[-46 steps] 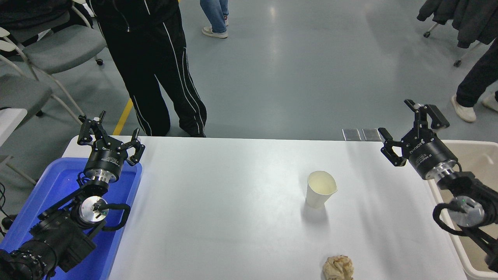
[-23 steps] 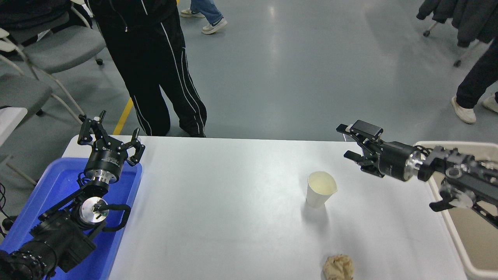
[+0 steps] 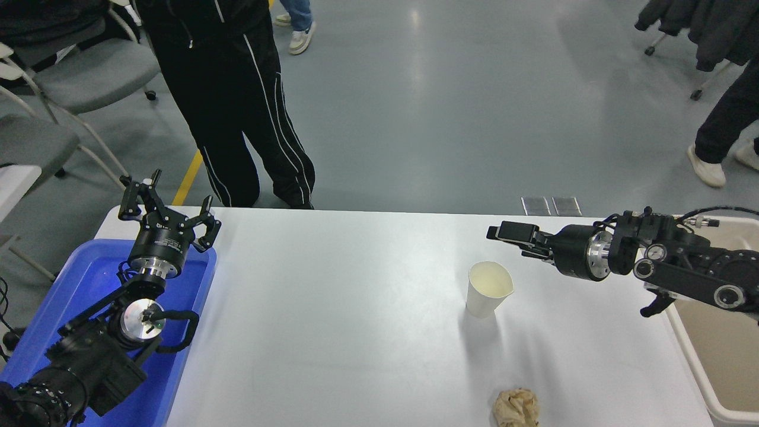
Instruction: Dispose of the paper cup in the dustbin
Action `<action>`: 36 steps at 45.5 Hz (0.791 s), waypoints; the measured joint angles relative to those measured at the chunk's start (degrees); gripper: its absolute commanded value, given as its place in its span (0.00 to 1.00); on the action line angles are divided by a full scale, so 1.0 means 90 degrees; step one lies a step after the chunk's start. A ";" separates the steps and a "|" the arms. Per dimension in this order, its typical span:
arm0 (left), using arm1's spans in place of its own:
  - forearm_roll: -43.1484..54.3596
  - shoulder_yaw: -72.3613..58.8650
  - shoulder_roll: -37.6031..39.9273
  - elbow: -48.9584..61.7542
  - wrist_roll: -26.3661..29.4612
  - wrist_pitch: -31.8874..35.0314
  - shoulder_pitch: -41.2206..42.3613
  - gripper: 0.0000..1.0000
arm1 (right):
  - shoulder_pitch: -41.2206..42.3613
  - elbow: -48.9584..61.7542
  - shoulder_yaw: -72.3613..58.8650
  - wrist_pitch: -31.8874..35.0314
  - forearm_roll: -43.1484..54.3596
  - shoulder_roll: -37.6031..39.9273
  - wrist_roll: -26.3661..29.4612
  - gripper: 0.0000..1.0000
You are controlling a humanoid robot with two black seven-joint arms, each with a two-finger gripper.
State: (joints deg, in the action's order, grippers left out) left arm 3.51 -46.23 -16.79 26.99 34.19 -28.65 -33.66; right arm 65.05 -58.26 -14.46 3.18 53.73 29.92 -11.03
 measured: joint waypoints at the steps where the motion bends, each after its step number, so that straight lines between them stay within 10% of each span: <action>1: 0.0001 0.0000 0.0000 0.0000 0.0000 0.0000 0.0000 1.00 | 0.0012 0.0047 -0.0060 -0.0013 0.0047 -0.0050 -0.0002 0.99; 36: 0.0001 0.0000 0.0000 0.0000 0.0000 0.0000 0.0000 1.00 | 0.0100 0.1538 -0.1559 -0.0231 0.0659 -0.1169 -0.0360 0.83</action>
State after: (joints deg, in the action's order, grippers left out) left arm 3.52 -46.23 -16.79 26.98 34.19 -28.65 -33.66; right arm 65.95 -44.42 -28.49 1.10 59.66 19.40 -14.28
